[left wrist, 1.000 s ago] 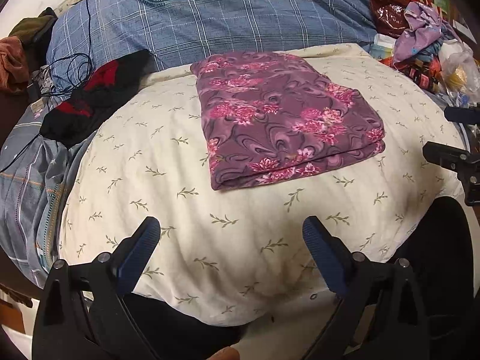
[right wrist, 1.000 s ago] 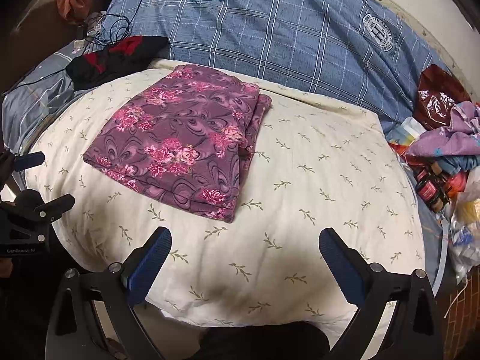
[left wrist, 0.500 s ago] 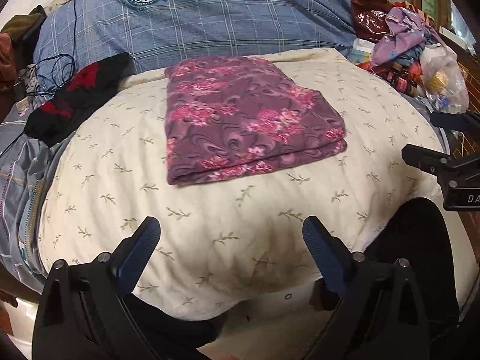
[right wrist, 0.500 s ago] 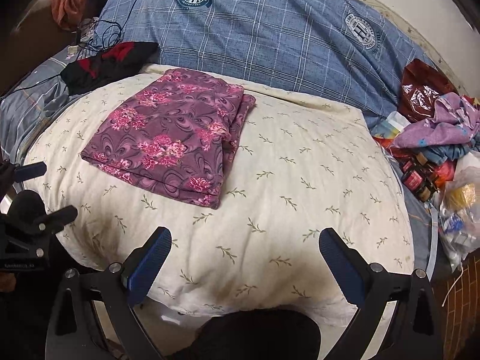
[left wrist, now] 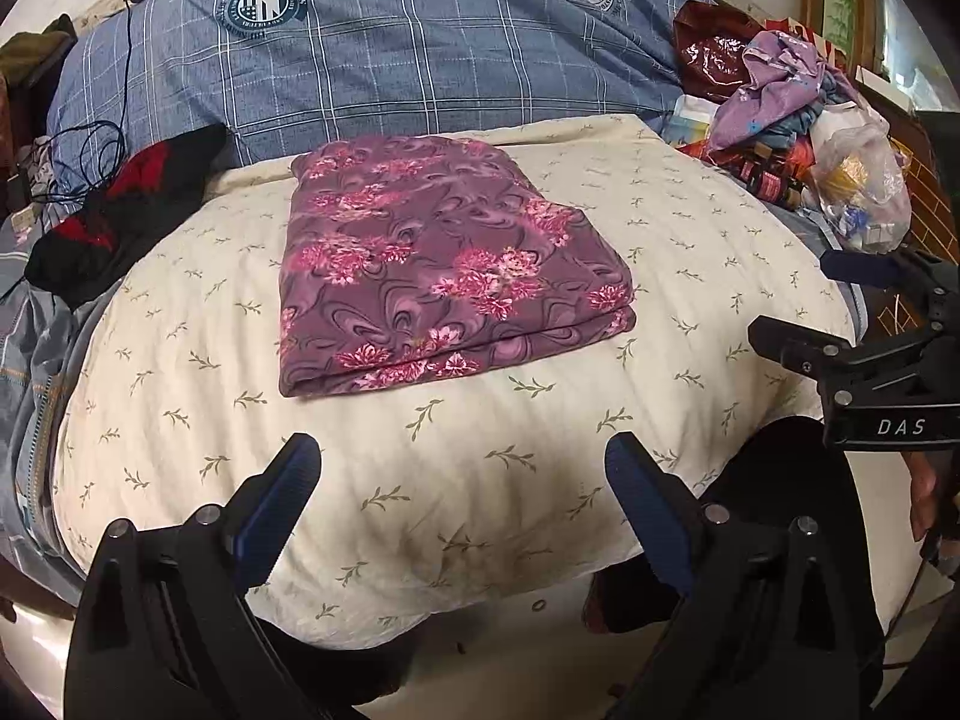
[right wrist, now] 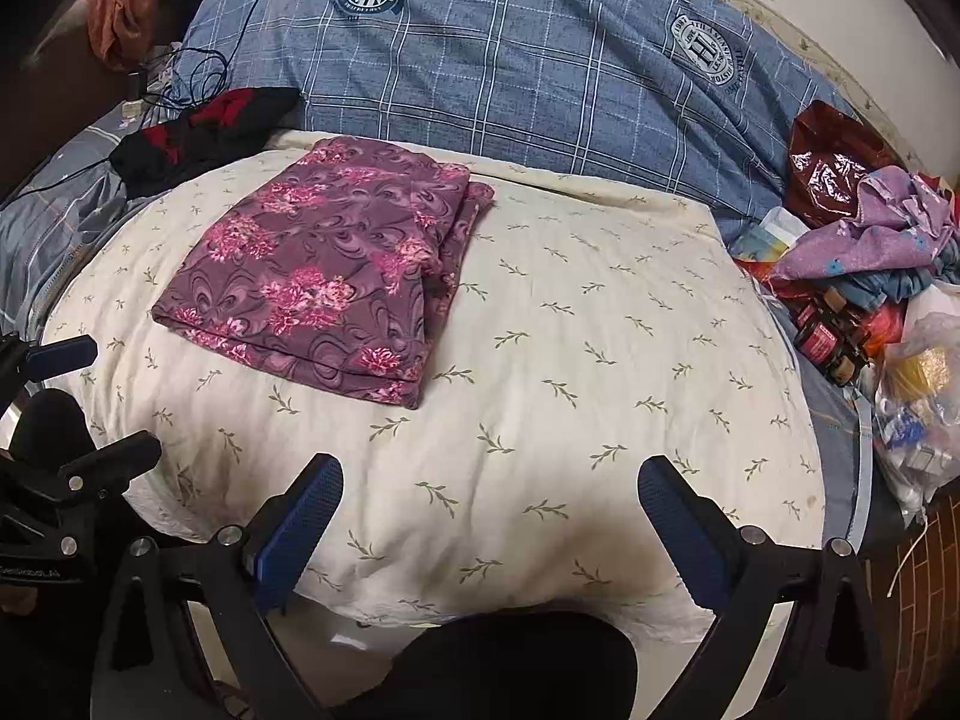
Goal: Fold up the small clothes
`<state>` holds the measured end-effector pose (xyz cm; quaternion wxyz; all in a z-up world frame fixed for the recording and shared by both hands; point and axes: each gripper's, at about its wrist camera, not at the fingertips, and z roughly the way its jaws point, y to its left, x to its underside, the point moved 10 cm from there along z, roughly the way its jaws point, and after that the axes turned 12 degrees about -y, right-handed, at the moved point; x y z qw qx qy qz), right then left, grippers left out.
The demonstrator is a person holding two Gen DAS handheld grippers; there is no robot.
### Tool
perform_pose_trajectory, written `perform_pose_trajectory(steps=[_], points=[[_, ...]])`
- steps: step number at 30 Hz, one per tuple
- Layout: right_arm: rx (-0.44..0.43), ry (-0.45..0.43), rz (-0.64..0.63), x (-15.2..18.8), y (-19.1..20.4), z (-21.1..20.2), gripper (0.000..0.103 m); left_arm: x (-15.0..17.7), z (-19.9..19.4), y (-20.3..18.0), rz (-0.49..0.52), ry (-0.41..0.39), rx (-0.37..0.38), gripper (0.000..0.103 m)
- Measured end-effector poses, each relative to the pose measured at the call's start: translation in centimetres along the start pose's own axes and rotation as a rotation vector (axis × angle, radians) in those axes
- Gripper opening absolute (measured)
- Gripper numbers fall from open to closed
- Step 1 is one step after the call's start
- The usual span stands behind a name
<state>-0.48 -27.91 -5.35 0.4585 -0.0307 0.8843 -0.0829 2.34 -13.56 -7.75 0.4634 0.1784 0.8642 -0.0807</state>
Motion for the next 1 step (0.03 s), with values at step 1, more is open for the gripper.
perform_pose_trajectory(steps=[1], points=[[0.0,0.0,0.0,0.0,-0.1,-0.01,0.1,0.01,0.06,-0.04,0.001,0.002,-0.001,0.097]])
